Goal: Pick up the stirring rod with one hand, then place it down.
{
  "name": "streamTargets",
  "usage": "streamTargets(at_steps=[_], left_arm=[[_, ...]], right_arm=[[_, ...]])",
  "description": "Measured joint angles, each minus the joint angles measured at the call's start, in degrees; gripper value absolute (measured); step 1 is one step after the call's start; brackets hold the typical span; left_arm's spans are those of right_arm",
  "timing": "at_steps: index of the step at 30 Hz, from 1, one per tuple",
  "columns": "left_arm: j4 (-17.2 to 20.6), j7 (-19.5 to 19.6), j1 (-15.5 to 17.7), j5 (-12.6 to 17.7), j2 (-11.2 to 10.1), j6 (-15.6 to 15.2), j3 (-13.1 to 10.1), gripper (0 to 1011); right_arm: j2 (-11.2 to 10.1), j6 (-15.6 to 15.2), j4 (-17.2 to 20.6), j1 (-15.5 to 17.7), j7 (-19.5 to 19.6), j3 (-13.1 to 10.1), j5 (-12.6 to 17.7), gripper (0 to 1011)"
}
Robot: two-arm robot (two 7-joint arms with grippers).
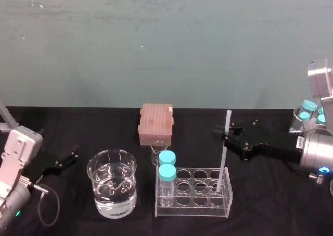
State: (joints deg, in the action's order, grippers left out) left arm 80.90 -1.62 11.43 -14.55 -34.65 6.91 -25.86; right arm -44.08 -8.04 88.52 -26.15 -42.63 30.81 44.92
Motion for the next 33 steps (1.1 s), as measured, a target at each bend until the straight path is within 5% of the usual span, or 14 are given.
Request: streamTargets(at_steps=[33], left_arm=[[0.0, 0.0, 0.0, 0.0, 0.0, 0.0, 0.0, 1005]], right_arm=[[4.6, 2.1, -7.9, -1.3, -1.5, 2.2, -5.8, 67]])
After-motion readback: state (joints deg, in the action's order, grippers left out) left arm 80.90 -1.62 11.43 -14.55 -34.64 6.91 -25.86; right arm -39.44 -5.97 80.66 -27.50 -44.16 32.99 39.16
